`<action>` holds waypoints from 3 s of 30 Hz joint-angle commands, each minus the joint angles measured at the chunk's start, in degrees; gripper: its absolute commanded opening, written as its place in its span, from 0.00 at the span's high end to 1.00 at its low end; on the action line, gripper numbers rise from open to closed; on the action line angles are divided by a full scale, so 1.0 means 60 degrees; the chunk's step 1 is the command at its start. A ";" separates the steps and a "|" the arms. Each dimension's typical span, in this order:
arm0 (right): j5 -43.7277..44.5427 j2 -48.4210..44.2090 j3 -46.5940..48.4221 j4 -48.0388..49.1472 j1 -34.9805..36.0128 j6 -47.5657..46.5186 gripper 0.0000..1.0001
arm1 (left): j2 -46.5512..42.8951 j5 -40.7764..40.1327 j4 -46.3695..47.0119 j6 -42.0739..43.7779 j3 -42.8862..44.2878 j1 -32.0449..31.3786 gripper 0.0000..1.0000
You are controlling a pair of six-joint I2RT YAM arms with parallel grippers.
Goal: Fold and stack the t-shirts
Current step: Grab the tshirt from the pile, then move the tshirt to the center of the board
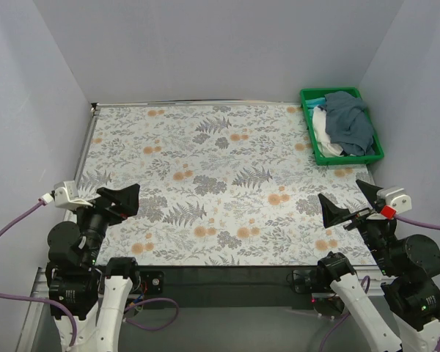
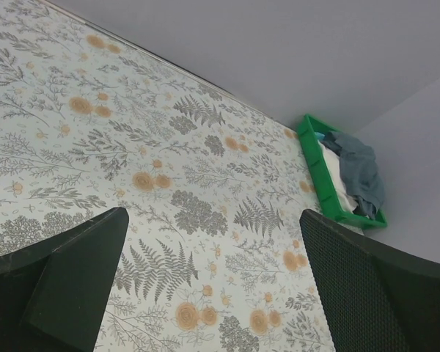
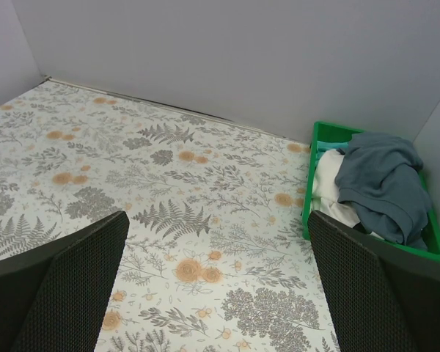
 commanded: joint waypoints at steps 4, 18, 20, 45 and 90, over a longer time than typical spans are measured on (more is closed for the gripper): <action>0.0035 0.0305 -0.0065 0.0155 0.0067 0.0087 0.02 | 0.0296 -0.0036 -0.0267 0.0275 0.0182 0.0045 0.02; 0.1937 0.4679 0.0109 0.1356 0.0067 0.0743 0.02 | 0.2185 0.0096 -0.0342 0.0365 0.0329 -0.0042 0.02; 0.2889 0.5532 0.0563 0.1459 0.0052 0.0702 0.02 | 0.2142 0.0241 -0.0166 0.0335 0.0155 -0.0057 0.02; 0.0579 1.5449 0.5222 0.3246 -0.5030 0.0248 0.39 | 0.2463 0.0828 0.0655 -0.0734 -0.0462 -0.1112 0.02; -0.4007 1.3754 1.0116 0.3815 0.1969 0.1594 0.99 | 0.3607 0.0872 0.1227 -0.0632 0.0007 -0.1712 0.09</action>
